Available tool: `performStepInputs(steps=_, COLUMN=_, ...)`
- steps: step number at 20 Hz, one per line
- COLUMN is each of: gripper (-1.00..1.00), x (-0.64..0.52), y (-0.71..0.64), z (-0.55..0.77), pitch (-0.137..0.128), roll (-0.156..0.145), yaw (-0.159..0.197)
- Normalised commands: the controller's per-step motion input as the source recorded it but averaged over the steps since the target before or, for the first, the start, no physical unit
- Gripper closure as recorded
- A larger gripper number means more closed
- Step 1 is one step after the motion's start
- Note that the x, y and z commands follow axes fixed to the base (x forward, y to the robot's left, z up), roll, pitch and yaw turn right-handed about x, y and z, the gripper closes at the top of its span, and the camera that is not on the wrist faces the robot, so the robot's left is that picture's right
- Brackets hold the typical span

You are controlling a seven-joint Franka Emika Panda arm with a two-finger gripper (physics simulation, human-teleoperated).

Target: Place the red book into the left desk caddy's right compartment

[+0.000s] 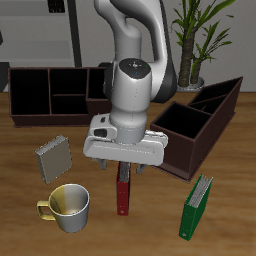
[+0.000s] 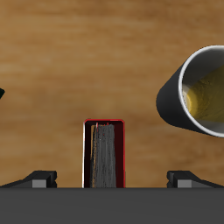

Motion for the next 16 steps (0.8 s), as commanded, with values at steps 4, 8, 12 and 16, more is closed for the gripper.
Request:
performStepInputs(steps=4, gripper=-1.00, x=0.07, y=0.04, z=-0.32, pitch=0.082, roll=0.022, yaw=-0.012)
performStepInputs(steps=8, gripper=1.00, x=0.03, y=0.08, z=-0.26, pitch=0.069, roll=0.015, yaw=-0.010)
performStepInputs(steps=12, gripper=1.00, x=-0.01, y=0.04, z=-0.09, pitch=0.055, roll=0.028, yaw=-0.009)
performStepInputs(steps=16, gripper=1.00, x=-0.06, y=-0.04, z=0.13, pitch=0.017, roll=0.011, yaw=0.003)
